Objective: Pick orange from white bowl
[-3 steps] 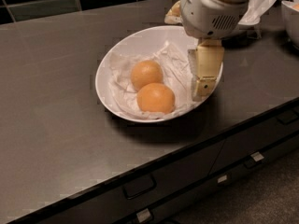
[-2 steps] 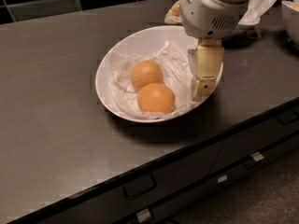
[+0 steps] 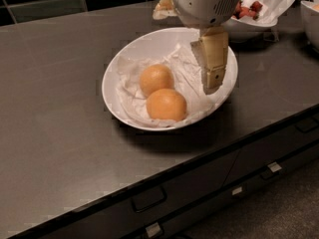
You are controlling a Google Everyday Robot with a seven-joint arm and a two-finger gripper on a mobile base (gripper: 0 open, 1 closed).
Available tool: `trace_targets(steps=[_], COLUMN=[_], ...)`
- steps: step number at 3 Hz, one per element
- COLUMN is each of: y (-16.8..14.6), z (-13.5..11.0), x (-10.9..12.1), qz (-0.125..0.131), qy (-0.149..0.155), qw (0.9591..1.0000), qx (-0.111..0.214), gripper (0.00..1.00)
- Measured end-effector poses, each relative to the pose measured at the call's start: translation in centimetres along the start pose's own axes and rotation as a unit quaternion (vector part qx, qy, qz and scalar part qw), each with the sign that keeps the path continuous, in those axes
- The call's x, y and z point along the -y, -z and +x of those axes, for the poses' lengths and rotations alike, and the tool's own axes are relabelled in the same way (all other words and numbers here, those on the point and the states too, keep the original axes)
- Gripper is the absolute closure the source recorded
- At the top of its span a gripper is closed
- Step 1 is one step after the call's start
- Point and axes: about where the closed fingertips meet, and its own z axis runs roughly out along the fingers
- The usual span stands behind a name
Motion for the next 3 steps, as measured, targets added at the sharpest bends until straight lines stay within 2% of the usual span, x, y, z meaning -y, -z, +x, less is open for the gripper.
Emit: trace_targets(steps=[1,2,3], y=[0.3,0.75,0.85], z=[-0.05,0.44,0.83], x=[0.58,0.73,1.02], qz=[0.014,0.012,-0.002], qy=[0.004,0.033,0.083], qw=[0.9999,0.9993,0.9962], qx=[-0.003,-0.013,-0.027], gripper=[0.0,0.0,0.0])
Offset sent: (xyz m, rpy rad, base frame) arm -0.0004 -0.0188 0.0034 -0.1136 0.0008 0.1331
